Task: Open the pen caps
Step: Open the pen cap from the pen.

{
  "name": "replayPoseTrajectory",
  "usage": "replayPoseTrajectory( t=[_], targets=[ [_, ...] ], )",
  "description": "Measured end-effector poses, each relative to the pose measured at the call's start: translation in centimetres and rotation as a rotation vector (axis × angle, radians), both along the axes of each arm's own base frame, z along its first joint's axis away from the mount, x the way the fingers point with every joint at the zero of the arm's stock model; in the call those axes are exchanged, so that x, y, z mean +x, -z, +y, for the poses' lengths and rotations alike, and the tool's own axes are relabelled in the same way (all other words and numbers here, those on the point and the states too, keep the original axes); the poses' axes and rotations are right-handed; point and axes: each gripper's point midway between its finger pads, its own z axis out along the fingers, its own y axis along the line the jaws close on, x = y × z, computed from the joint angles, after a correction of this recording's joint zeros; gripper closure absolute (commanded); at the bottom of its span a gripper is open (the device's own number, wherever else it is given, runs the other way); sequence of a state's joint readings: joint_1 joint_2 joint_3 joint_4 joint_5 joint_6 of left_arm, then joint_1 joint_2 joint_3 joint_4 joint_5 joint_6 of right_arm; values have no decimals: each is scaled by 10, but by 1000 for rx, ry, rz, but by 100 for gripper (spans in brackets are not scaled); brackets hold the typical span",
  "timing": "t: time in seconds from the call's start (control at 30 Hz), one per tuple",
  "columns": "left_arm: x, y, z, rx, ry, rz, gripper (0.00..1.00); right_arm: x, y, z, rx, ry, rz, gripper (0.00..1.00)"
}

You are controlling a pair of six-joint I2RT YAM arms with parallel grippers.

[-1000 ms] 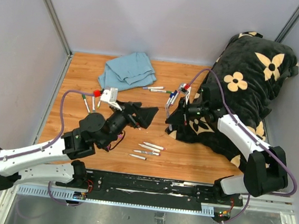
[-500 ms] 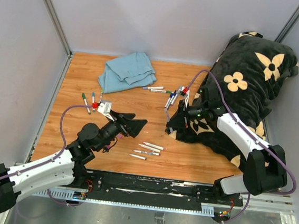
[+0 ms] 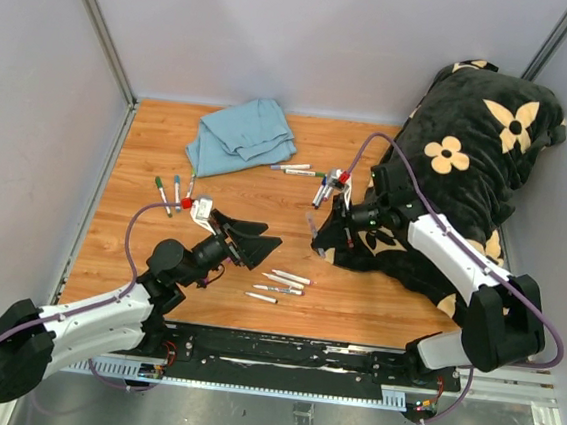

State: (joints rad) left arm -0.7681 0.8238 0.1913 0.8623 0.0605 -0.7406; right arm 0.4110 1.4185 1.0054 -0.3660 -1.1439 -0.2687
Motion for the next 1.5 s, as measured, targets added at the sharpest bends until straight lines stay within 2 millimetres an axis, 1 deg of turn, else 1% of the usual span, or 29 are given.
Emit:
replayPoseTrajectory(
  t=[0.13, 0.4, 0.63, 0.73, 0.9, 1.03, 1.27, 1.5],
  targets=[
    [-5, 8, 1, 1, 15, -8, 1, -8, 2, 5, -6, -38, -9, 99],
    [-8, 15, 4, -3, 14, -13, 1, -14, 8, 8, -23, -75, -5, 99],
    [-9, 9, 5, -22, 17, -31, 3, -19, 12, 14, -38, -109, -10, 99],
    [-9, 5, 6, -35, 19, -37, 3, -21, 13, 13, -43, -113, -6, 99],
    [0, -1, 14, -80, 12, -38, 4, -21, 16, 12, -53, -113, -4, 99],
    [5, -1, 14, -109, 33, -20, 3, -21, 17, 12, -55, -113, -5, 99],
    [3, 0, 8, -144, 98, -2, 2, -21, 17, 12, -57, -113, -3, 99],
    [1, -1, 7, -150, 114, -5, 2, -22, 17, 11, -58, -114, -2, 99]
  ],
)
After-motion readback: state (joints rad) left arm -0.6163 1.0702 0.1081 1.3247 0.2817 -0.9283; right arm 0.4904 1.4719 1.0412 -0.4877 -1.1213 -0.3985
